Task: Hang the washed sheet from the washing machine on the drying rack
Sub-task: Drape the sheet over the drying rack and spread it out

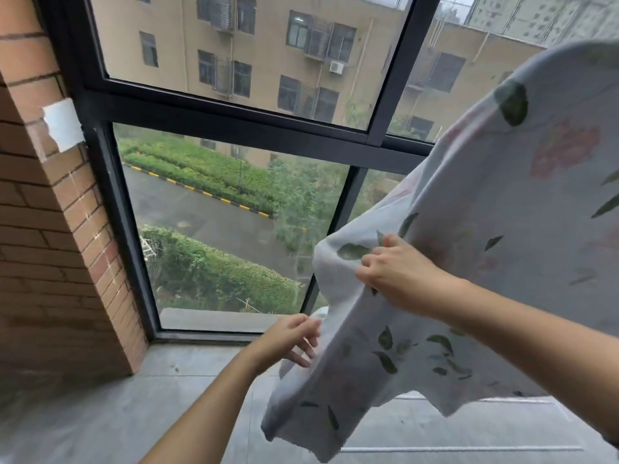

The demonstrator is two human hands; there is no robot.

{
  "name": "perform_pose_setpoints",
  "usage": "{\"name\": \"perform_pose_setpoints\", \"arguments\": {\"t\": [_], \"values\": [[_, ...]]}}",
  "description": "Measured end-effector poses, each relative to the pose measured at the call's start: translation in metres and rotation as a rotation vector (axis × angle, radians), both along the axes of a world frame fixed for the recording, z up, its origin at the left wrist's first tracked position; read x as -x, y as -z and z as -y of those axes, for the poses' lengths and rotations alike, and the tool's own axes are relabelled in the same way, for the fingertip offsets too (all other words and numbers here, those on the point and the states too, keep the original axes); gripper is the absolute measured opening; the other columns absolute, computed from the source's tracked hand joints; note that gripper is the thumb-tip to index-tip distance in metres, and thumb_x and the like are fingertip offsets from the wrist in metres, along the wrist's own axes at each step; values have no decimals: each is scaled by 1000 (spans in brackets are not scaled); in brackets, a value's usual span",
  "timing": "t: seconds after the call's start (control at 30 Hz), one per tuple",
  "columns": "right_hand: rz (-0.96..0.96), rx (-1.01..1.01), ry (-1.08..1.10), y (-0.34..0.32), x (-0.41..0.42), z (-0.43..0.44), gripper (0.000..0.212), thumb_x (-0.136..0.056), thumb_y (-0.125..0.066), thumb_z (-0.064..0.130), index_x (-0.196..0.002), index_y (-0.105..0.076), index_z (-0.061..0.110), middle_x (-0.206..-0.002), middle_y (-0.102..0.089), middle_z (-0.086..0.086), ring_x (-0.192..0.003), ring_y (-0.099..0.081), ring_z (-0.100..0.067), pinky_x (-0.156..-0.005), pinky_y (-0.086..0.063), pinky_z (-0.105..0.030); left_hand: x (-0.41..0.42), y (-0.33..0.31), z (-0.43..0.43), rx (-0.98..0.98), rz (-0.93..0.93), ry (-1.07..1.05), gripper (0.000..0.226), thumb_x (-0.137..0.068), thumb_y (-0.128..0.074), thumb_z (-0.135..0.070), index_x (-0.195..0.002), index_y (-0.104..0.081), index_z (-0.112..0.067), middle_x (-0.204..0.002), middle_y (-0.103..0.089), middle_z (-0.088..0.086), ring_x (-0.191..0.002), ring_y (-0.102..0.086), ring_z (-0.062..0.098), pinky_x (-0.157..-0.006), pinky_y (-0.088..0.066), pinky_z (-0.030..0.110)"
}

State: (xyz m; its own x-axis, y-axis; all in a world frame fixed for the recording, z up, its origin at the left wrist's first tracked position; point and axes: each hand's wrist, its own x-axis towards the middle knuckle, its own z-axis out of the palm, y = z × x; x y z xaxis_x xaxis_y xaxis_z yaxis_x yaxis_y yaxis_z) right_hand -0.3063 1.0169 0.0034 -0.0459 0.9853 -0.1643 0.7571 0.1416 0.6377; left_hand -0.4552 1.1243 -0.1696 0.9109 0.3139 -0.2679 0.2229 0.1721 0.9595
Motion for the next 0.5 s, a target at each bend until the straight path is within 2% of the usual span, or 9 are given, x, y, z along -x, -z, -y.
{"name": "perform_pose_setpoints", "arguments": {"t": [0.07, 0.13, 0.2, 0.23, 0.3, 0.37, 0.43, 0.5], "values": [[20, 10, -82, 1, -5, 13, 26, -43, -70, 9, -54, -52, 24, -51, -49, 8, -47, -53, -17, -73, -25, -33, -16, 9, -2, 40, -86, -111, 27, -95, -48, -38, -97, -54, -12, -95, -59, 4, -81, -58, 18, -72, -50, 34], [50, -15, -111, 6, -14, 25, 25, -43, -71, 10, -53, -53, 23, -52, -49, 7, -48, -52, -17, -71, -24, -31, -37, 17, -8, 43, -142, -182, 42, -88, -52, -51, -112, -52, -17, -116, -57, 2, -102, -56, 19, -87, -45, 38], [35, -44, -119, 6, -20, 34, 23, -46, -69, 8, -56, -53, 22, -56, -50, 5, -50, -50, -18, -65, -22, -30, -60, 15, -12, 176, -139, -191, 62, -78, -52, -62, -124, -51, -20, -128, -53, -1, -118, -50, 19, -98, -39, 45], [38, -61, -118, 5, -23, 39, 22, -48, -66, 8, -57, -52, 21, -58, -50, 4, -51, -50, -19, -63, -22, -30, -72, 9, -12, 264, -102, -189, 62, -80, -52, -60, -128, -50, -21, -131, -52, -3, -120, -47, 17, -100, -37, 46], [27, -99, -139, 7, -29, 43, 17, -52, -59, 8, -59, -51, 21, -60, -51, 3, -53, -50, -19, -60, -30, -29, -90, -2, -16, 410, 16, -237, 50, -88, -53, -48, -129, -52, -18, -127, -56, 1, -112, -51, 17, -89, -40, 38], [3, -121, -134, 6, -31, 48, 13, -54, -53, 9, -59, -51, 21, -61, -51, 3, -54, -50, -19, -57, -37, -29, -101, -14, -22, 462, 132, -312, 52, -80, -66, -38, -124, -57, -12, -120, -63, 10, -102, -59, 23, -73, -47, 31], [-12, -136, -116, 8, -38, 52, 16, -52, -58, 7, -60, -52, 20, -61, -52, 2, -54, -51, -20, -56, -40, -28, -97, -30, -32, 496, 263, -337, 53, -69, -72, -31, -115, -63, -7, -110, -66, 16, -100, -61, 30, -72, -55, 29], [-41, -152, -90, 8, -43, 52, 22, -50, -69, 9, -61, -54, 19, -62, -53, 2, -55, -53, -20, -57, -43, -27, -77, -49, -46, 564, 346, -281, 43, -70, -72, -31, -105, -69, -7, -102, -69, 16, -95, -65, 28, -79, -57, 31]]}}
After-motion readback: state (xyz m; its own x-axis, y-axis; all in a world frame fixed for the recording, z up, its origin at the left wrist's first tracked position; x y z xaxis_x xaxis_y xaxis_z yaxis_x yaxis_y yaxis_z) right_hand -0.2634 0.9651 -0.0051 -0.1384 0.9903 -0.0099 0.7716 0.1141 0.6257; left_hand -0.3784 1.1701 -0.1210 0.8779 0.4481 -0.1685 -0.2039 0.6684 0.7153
